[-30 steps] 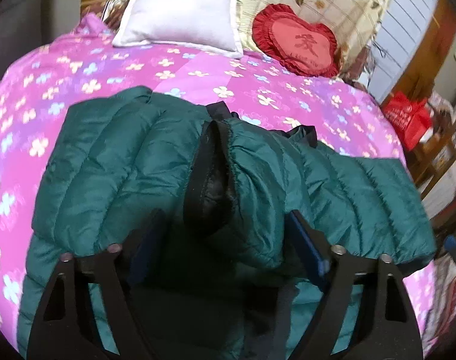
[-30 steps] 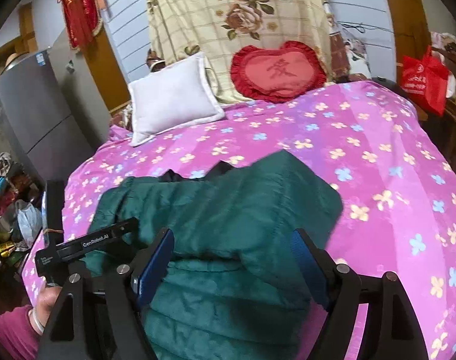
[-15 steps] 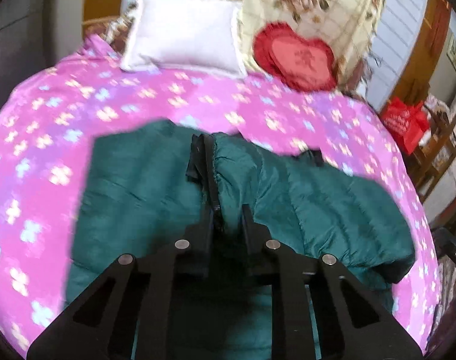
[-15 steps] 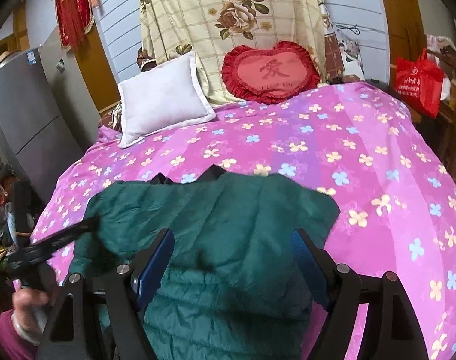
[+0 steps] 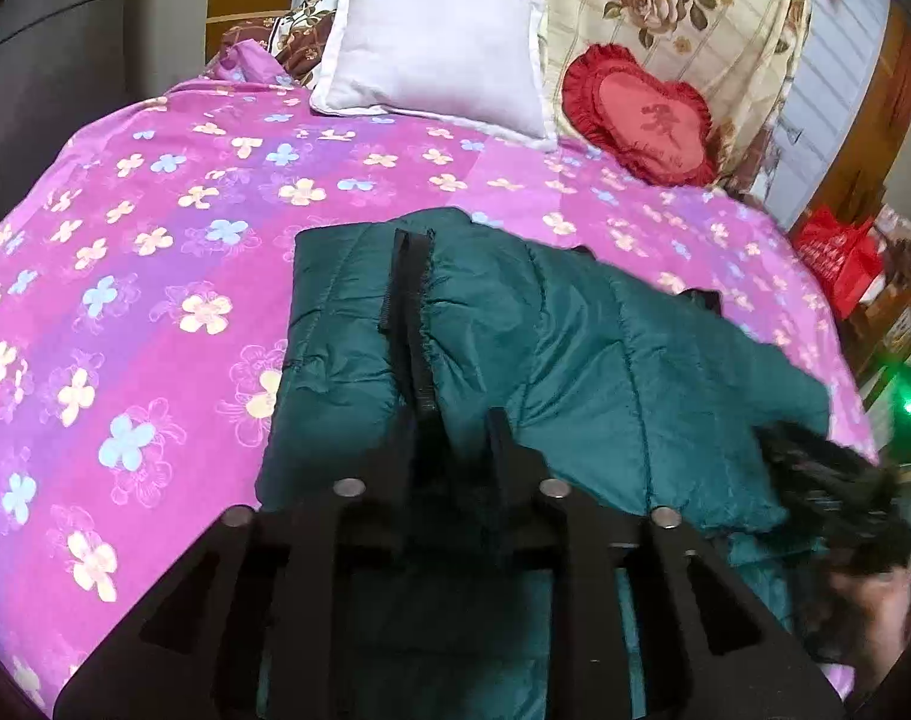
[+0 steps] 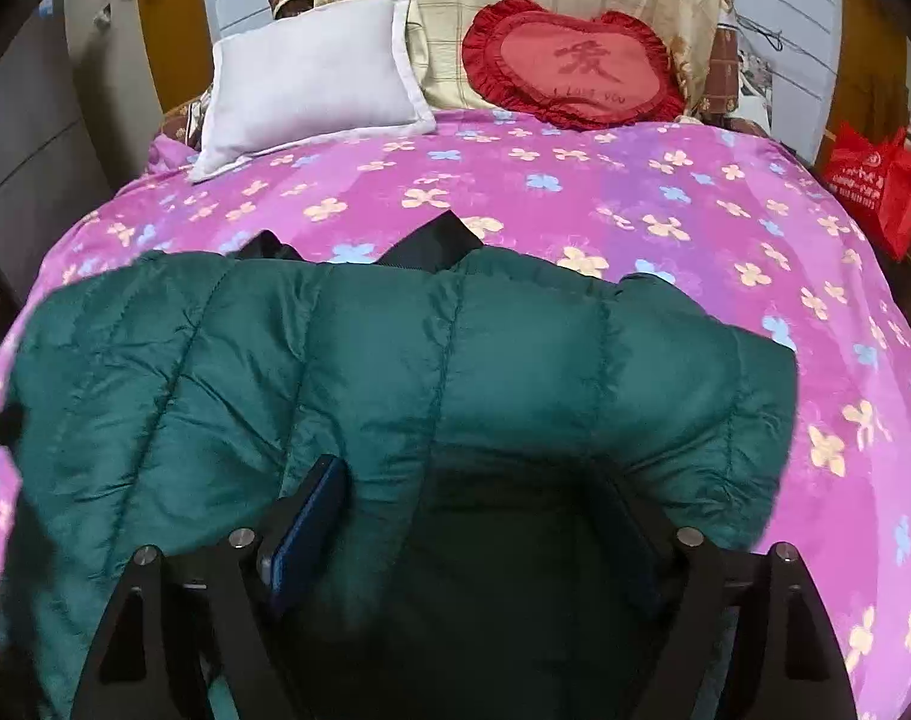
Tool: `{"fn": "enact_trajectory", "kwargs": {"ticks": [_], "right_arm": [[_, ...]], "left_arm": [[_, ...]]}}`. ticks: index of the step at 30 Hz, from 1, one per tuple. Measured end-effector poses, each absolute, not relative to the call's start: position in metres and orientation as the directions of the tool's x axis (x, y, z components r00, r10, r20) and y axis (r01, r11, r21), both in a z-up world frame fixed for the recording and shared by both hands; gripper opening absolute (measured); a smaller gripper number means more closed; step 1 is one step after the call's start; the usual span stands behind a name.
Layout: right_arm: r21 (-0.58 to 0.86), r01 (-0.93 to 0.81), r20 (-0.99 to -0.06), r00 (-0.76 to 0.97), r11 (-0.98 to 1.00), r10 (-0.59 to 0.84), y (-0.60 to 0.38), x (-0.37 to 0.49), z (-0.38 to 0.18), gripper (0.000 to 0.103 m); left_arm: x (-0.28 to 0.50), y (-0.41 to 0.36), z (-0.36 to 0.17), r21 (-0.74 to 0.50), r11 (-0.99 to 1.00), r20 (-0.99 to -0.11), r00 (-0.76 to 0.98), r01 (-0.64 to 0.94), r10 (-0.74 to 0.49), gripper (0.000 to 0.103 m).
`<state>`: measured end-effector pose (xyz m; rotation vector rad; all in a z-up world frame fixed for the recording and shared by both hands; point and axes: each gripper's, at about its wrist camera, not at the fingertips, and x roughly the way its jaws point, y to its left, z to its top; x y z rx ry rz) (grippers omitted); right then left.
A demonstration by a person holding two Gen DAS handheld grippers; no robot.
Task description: Fold large clothes
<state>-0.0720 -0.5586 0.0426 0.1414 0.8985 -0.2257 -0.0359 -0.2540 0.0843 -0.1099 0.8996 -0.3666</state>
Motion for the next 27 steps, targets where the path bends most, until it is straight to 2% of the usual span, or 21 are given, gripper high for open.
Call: {"fn": "enact_trajectory", "kwargs": {"ticks": [2,7,11,18,21,25,27], "right_arm": [[0.043,0.253,-0.794,0.596,0.966,-0.121,-0.565,-0.070,0.045,0.082],[0.054,0.278,-0.774,0.618,0.959,-0.136,-0.574,-0.090,0.075,0.082],[0.028,0.307,-0.764,0.621,0.951,-0.177,-0.581,-0.105,0.091,0.082],[0.053,0.363,-0.791,0.583,0.930,-0.183,-0.606,-0.093,0.070,0.082],[0.041,0.383,-0.806,0.559,0.923,-0.196,-0.615,-0.083,0.053,0.082],[0.095,0.404,-0.810,0.563,0.910,-0.165,-0.629,-0.076,0.039,0.083],[0.076,0.393,-0.813,0.557,0.916,-0.172,-0.627,-0.075,0.042,0.083]], "left_arm": [[-0.036,-0.247,0.092,-0.278,0.926,-0.736,0.564,0.255,-0.376,0.058],[-0.041,-0.237,0.126,-0.320,0.916,-0.646,0.651,0.242,-0.398,0.075],[-0.035,-0.250,0.125,-0.293,0.922,-0.659,0.646,0.252,-0.386,0.076],[-0.013,-0.289,0.068,-0.184,0.953,-0.794,0.535,0.241,-0.288,0.076],[-0.012,-0.299,0.057,-0.124,0.958,-0.791,0.558,0.257,-0.252,0.081],[-0.009,-0.303,0.052,-0.116,0.957,-0.799,0.547,0.266,-0.249,0.082],[-0.007,-0.306,0.051,-0.106,0.958,-0.805,0.542,0.267,-0.240,0.083]]}}
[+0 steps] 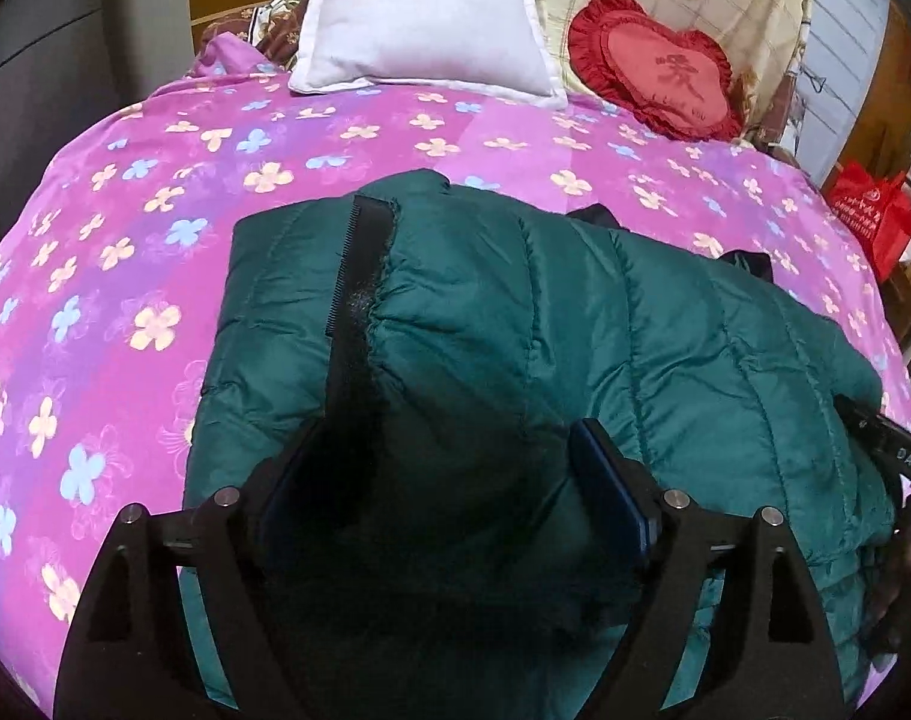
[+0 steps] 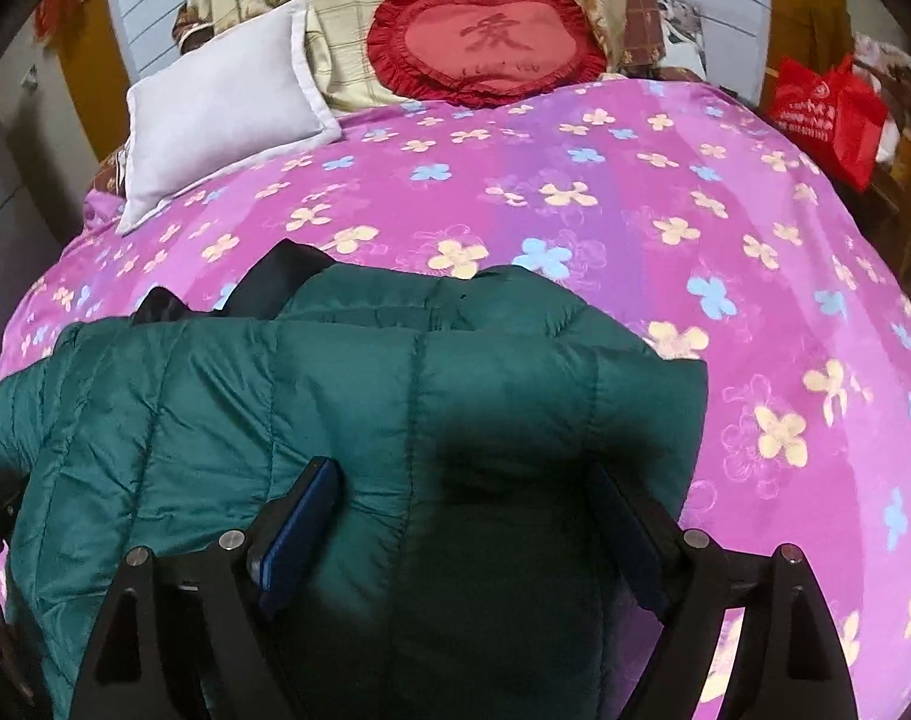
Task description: Fold large clothes
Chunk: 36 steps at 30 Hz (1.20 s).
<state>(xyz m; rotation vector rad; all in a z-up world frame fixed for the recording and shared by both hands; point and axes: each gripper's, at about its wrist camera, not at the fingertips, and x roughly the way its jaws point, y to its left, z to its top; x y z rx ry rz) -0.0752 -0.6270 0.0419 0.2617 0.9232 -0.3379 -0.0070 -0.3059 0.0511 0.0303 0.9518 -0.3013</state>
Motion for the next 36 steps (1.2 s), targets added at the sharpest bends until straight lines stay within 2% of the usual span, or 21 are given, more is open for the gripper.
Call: {"fn": "enact_trajectory", "kwargs": {"ticks": [4,8,11,14,18,22,27,31,36], "right_arm": [[0.042,0.380,-0.787,0.582,0.924,-0.204,-0.612,-0.091,0.066,0.083],[0.061,0.284,-0.763,0.631,0.957,-0.139,-0.585,-0.111,0.085,0.083],[0.041,0.218,-0.786,0.609,0.975,-0.103,-0.568,-0.114,0.075,0.083],[-0.040,0.192,-0.804,0.576,0.981,-0.146,-0.557,-0.112,0.051,0.083],[-0.031,0.212,-0.802,0.577,0.977,-0.151,-0.558,-0.111,0.035,0.084],[-0.032,0.214,-0.809,0.568,0.976,-0.150,-0.558,-0.114,0.046,0.084],[-0.007,0.249,-0.775,0.611,0.969,-0.162,-0.565,-0.135,0.065,0.084],[0.020,0.298,-0.793,0.586,0.954,-0.166,-0.582,-0.135,0.050,0.084],[0.084,0.349,-0.813,0.566,0.933,-0.138,-0.598,-0.126,0.027,0.100]], "left_arm": [[-0.006,-0.308,0.050,-0.090,0.959,-0.807,0.544,0.270,-0.229,0.083],[-0.007,-0.308,0.049,-0.086,0.958,-0.804,0.550,0.272,-0.228,0.083],[-0.007,-0.308,0.048,-0.084,0.958,-0.803,0.550,0.273,-0.227,0.083],[-0.009,-0.310,0.047,-0.077,0.957,-0.800,0.556,0.280,-0.227,0.084],[-0.010,-0.311,0.045,-0.063,0.956,-0.795,0.564,0.287,-0.222,0.086],[-0.009,-0.312,0.045,-0.056,0.956,-0.797,0.564,0.288,-0.217,0.086],[-0.010,-0.312,0.044,-0.054,0.956,-0.793,0.569,0.287,-0.216,0.086],[-0.010,-0.313,0.044,-0.053,0.956,-0.791,0.572,0.288,-0.216,0.087],[-0.009,-0.313,0.043,-0.054,0.956,-0.788,0.576,0.290,-0.219,0.088]]}}
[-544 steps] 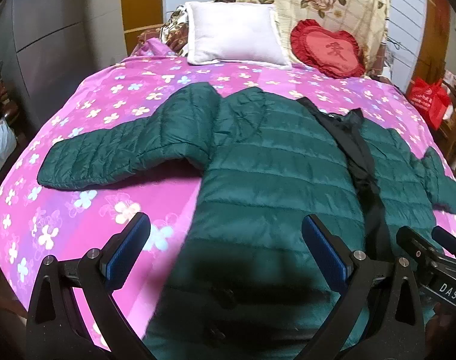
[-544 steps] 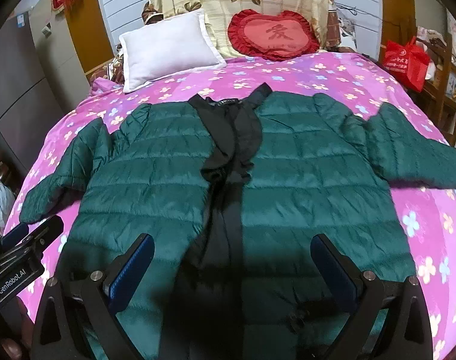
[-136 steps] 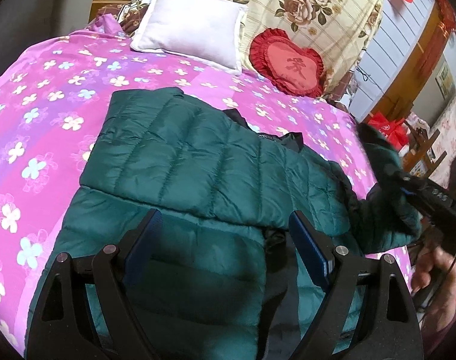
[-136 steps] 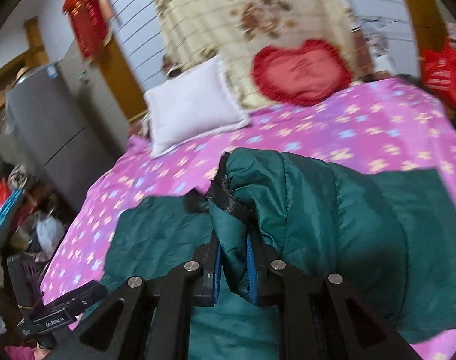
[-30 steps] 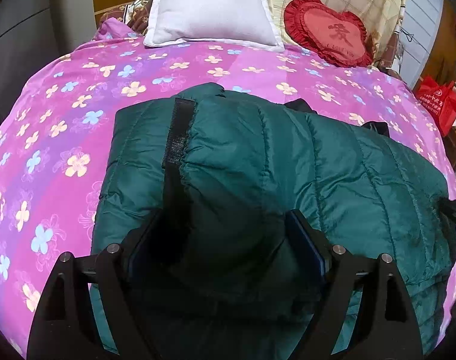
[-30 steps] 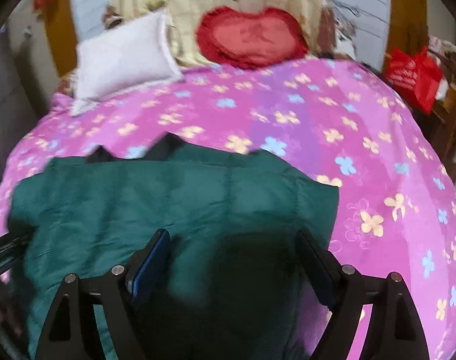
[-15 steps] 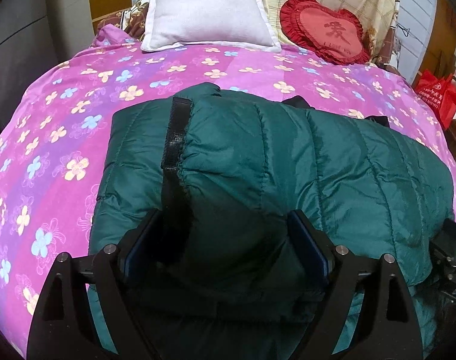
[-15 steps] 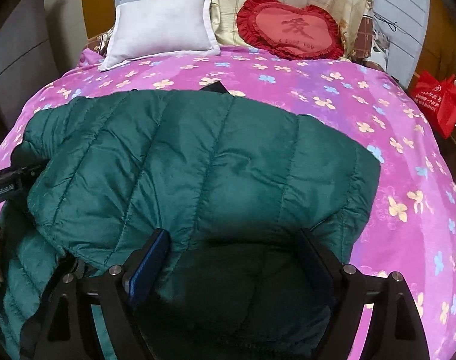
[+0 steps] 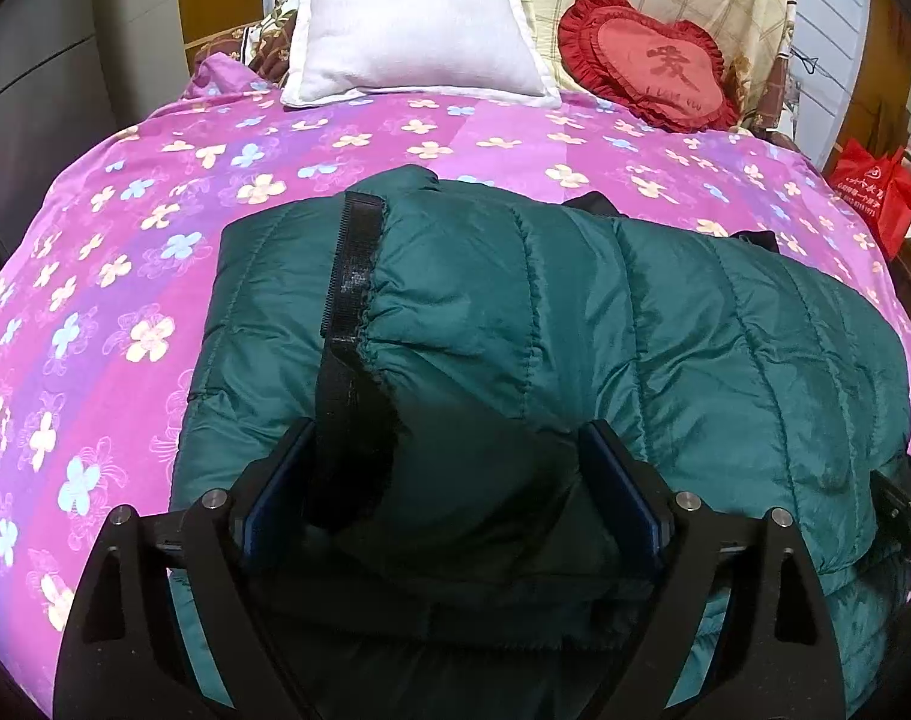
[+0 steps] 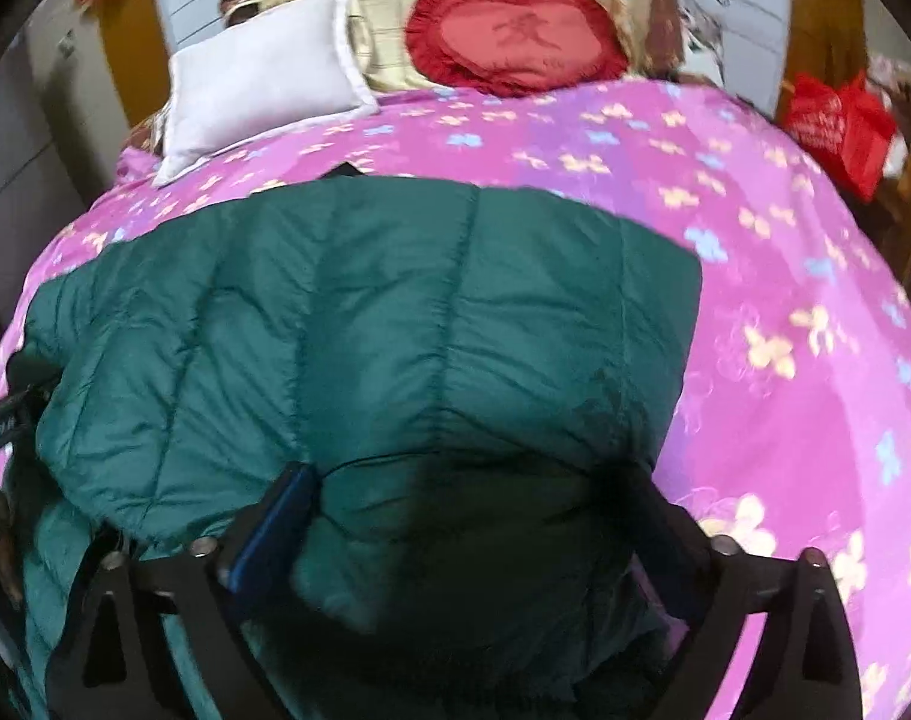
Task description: Fold large clothes
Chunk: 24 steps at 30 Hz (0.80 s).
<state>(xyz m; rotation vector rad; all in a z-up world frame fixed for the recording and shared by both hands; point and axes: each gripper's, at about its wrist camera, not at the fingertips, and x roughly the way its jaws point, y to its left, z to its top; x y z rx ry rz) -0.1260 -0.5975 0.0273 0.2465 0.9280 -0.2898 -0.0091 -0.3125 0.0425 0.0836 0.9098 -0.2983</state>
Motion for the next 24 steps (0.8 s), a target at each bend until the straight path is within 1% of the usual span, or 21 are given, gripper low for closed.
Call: {"fn": "enact_trajectory", "kwargs": {"ticks": [2,12,21,22,23,24], "right_arm": [[0.101,0.358,-0.811,0.569,0.928,-0.132,-0.600,-0.127,0.026,0.100],[0.047,0.369,-0.776,0.598,0.928,-0.198,-0.586,-0.143,0.052,0.100],[0.072,0.314,-0.725,0.668,0.947,-0.166,-0.566,-0.149,0.084,0.100],[0.077,0.300,-0.723,0.674,0.951,-0.154,-0.563,-0.147,0.085,0.098],[0.083,0.284,-0.725,0.674,0.955,-0.138,-0.560,-0.144,0.084,0.088],[0.087,0.274,-0.732,0.670,0.958,-0.125,-0.559,-0.141,0.082,0.075]], "left_arm": [[-0.009,-0.312,0.042,-0.054,0.956,-0.785,0.579,0.289,-0.219,0.088],[-0.010,-0.312,0.042,-0.062,0.955,-0.782,0.580,0.291,-0.227,0.088],[-0.010,-0.312,0.042,-0.061,0.955,-0.782,0.581,0.291,-0.228,0.089],[-0.010,-0.312,0.042,-0.061,0.955,-0.781,0.582,0.291,-0.228,0.089],[-0.010,-0.312,0.042,-0.061,0.955,-0.782,0.580,0.292,-0.228,0.089],[-0.010,-0.312,0.042,-0.062,0.954,-0.782,0.580,0.292,-0.228,0.089]]}}
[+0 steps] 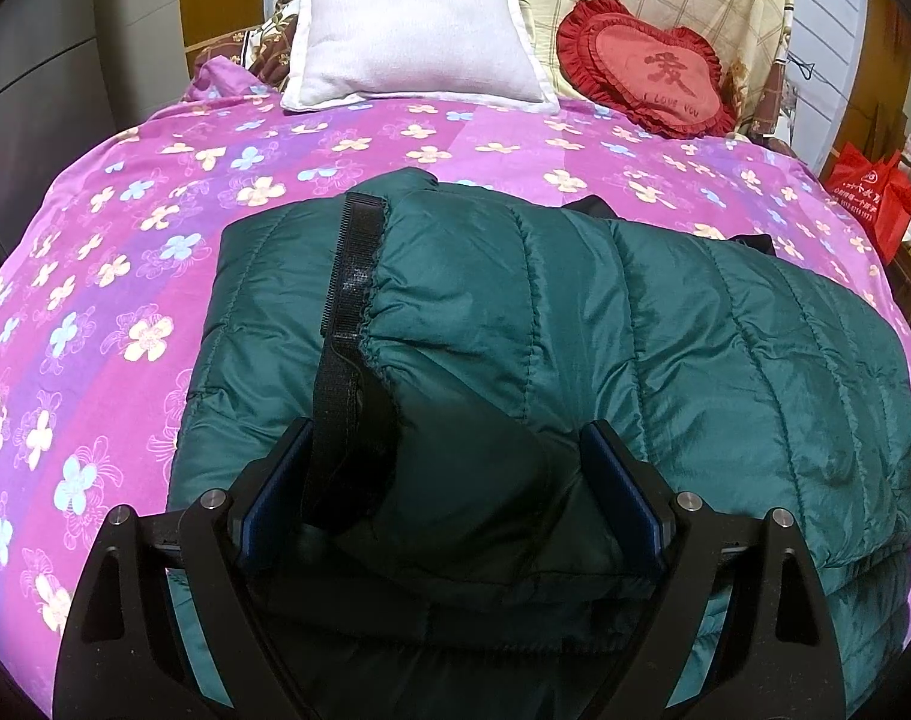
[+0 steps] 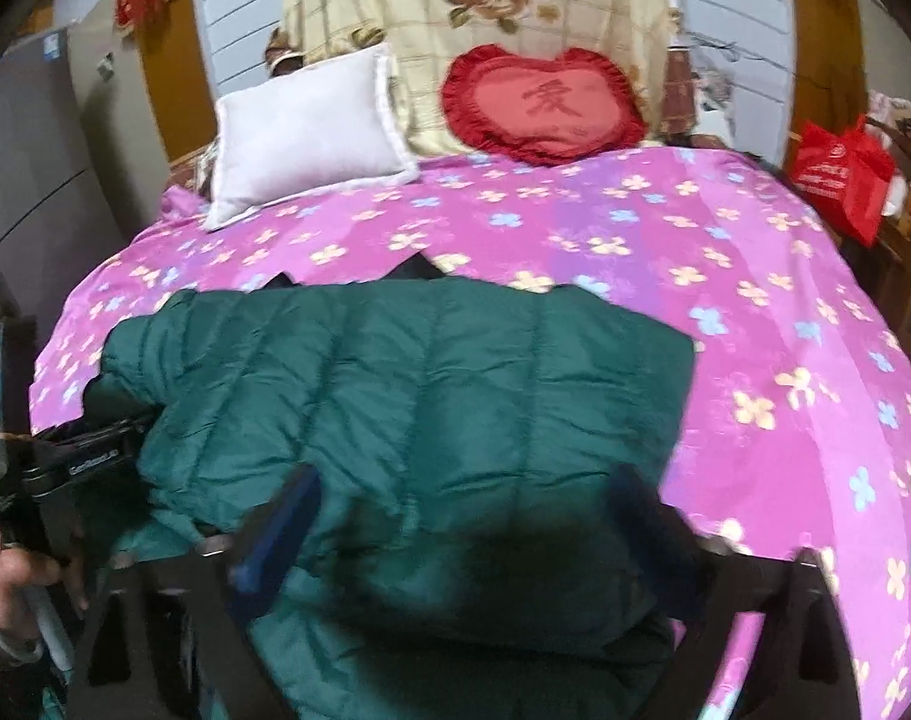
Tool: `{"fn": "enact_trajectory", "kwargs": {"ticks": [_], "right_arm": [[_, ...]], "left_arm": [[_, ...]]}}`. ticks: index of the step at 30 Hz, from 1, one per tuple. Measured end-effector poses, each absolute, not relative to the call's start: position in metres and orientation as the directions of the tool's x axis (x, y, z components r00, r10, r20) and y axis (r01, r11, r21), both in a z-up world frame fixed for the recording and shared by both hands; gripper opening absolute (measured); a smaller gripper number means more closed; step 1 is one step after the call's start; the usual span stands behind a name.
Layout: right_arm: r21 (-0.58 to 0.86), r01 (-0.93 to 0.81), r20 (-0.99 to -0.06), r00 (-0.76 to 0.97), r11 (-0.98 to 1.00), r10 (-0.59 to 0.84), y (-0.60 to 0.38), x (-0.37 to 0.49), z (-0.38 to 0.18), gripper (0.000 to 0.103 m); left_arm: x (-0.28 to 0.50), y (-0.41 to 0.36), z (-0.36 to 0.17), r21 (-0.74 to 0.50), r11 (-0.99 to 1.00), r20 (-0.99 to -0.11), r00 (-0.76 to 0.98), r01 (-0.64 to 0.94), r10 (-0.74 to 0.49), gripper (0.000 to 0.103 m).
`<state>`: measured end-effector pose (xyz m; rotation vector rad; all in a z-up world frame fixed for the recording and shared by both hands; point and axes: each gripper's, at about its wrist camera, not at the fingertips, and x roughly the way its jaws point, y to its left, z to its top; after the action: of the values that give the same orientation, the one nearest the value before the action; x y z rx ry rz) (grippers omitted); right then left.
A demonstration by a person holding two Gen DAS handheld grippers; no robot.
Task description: Fold large clothes
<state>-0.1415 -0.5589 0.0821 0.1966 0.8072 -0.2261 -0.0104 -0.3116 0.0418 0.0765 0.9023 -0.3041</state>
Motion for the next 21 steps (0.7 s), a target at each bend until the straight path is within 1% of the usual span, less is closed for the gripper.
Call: {"fn": "enact_trajectory", "kwargs": {"ticks": [2,3,7,9,11,14,20,21], "right_arm": [[0.103,0.260,-0.750,0.654,0.960,-0.096,-0.557,-0.133,0.074,0.068],[0.103,0.260,-0.755,0.649,0.960,-0.095,-0.557,-0.131,0.070,0.068],[0.024,0.286,-0.778,0.607,0.958,-0.162,-0.561,-0.119,0.050,0.068],[0.041,0.293,-0.785,0.601,0.955,-0.151,-0.567,-0.118,0.043,0.068],[0.027,0.295,-0.790,0.591,0.955,-0.160,-0.568,-0.114,0.041,0.068],[-0.006,0.293,-0.793,0.581,0.956,-0.183,-0.565,-0.112,0.040,0.068],[0.017,0.304,-0.772,0.610,0.953,-0.180,-0.563,-0.124,0.050,0.068],[0.020,0.302,-0.768,0.615,0.953,-0.179,-0.562,-0.126,0.053,0.071]], "left_arm": [[-0.011,-0.312,0.042,-0.063,0.954,-0.781,0.581,0.292,-0.229,0.089],[-0.011,-0.311,0.042,-0.063,0.954,-0.781,0.581,0.292,-0.229,0.089],[-0.010,-0.312,0.042,-0.069,0.953,-0.779,0.580,0.297,-0.237,0.091],[-0.009,-0.313,0.043,-0.073,0.950,-0.778,0.579,0.304,-0.245,0.094],[-0.009,-0.316,0.043,-0.072,0.949,-0.775,0.581,0.307,-0.247,0.096],[-0.010,-0.317,0.043,-0.072,0.950,-0.770,0.588,0.305,-0.247,0.097],[-0.011,-0.310,0.048,-0.107,0.942,-0.785,0.554,0.318,-0.277,0.097],[-0.013,-0.307,0.050,-0.113,0.942,-0.786,0.551,0.316,-0.280,0.097]]}}
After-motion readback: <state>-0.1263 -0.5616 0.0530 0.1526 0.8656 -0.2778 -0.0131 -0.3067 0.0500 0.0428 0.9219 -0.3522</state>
